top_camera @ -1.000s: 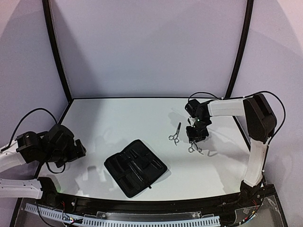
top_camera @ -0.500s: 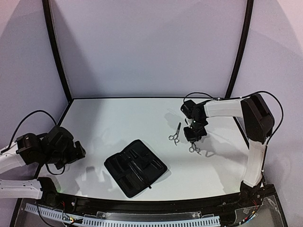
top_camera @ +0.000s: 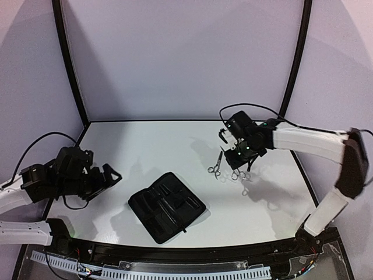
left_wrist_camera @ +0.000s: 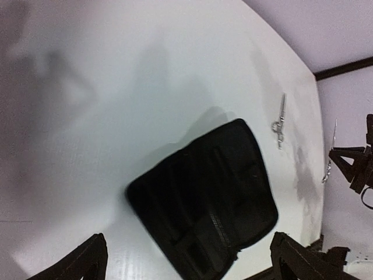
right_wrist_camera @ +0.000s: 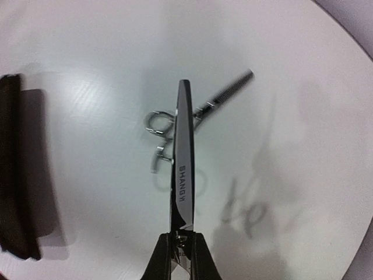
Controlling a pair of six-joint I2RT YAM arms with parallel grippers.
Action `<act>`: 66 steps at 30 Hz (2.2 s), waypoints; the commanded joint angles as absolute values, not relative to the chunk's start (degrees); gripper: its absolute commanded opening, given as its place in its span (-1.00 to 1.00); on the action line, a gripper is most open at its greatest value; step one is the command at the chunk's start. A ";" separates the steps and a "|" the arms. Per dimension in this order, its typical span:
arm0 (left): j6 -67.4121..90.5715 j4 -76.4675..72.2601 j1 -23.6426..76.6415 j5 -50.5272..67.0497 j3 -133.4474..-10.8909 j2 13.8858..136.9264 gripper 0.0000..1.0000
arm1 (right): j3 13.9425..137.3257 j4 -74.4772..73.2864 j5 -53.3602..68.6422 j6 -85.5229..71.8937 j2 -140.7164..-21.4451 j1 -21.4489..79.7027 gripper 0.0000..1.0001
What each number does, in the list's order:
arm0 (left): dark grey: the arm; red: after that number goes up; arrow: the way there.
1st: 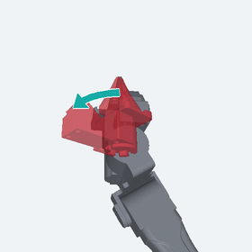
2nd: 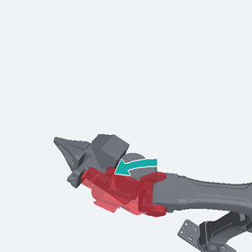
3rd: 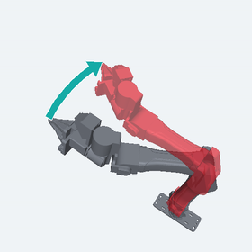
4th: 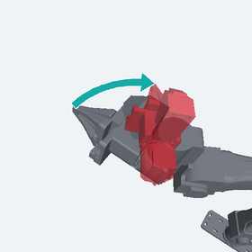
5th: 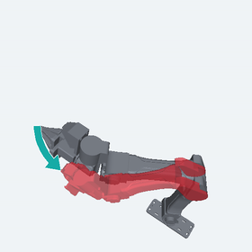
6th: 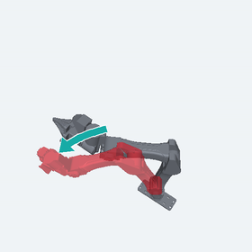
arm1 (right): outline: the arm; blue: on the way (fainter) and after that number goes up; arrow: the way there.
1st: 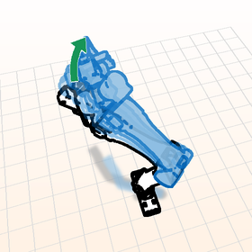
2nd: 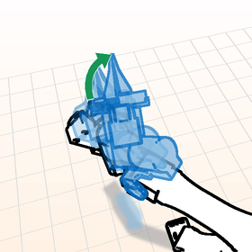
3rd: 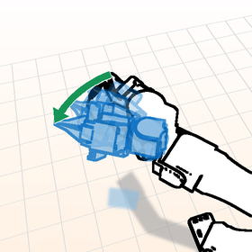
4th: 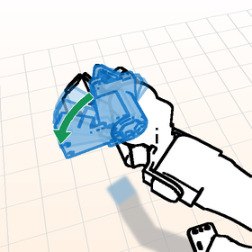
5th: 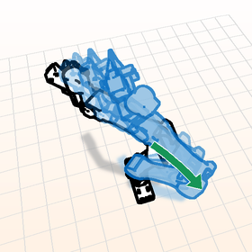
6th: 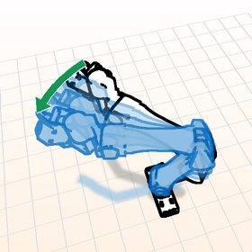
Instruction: Sort the hair-cutting tools
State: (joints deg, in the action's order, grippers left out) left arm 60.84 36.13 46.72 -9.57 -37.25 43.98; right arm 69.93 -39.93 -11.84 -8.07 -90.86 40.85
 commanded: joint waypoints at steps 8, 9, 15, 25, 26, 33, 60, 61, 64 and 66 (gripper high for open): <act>58.79 2.91 46.67 15.74 -46.41 64.71 0.97 | 71.90 -35.53 -1.30 0.86 -87.24 56.61 -1.00; 59.16 1.56 46.67 17.18 -47.45 67.27 0.97 | 72.81 -36.00 -1.64 0.85 -87.91 57.64 -1.00; 60.62 -4.59 46.82 22.99 -50.94 75.80 0.86 | 76.92 -36.79 -5.07 0.65 -91.37 61.60 -1.00; 62.40 -9.38 47.48 25.64 -52.22 82.56 0.36 | 79.59 -36.74 -3.98 0.60 -92.82 63.26 -1.00; 62.71 -10.08 47.52 25.78 -52.27 83.00 0.24 | 79.75 -36.72 -4.16 0.64 -92.89 63.40 -1.00; 65.16 -14.86 47.78 27.77 -51.97 85.84 -0.62 | 80.98 -36.70 -5.12 0.40 -93.71 63.52 -1.00; 51.88 -13.61 48.04 38.49 -44.96 72.76 -0.98 | 49.10 -18.93 21.58 -27.49 -64.62 58.36 -0.03; 51.93 -13.92 48.08 38.56 -44.93 72.74 -0.98 | 48.36 -16.74 22.66 -28.05 -64.85 58.30 -0.04; 52.10 -14.58 48.16 38.40 -44.83 72.94 -0.98 | 47.33 -9.78 27.33 -29.73 -66.49 58.31 -0.10; 52.37 -15.49 48.17 38.44 -44.57 72.99 -0.98 | 46.87 -6.48 29.44 -30.76 -67.88 58.30 -0.14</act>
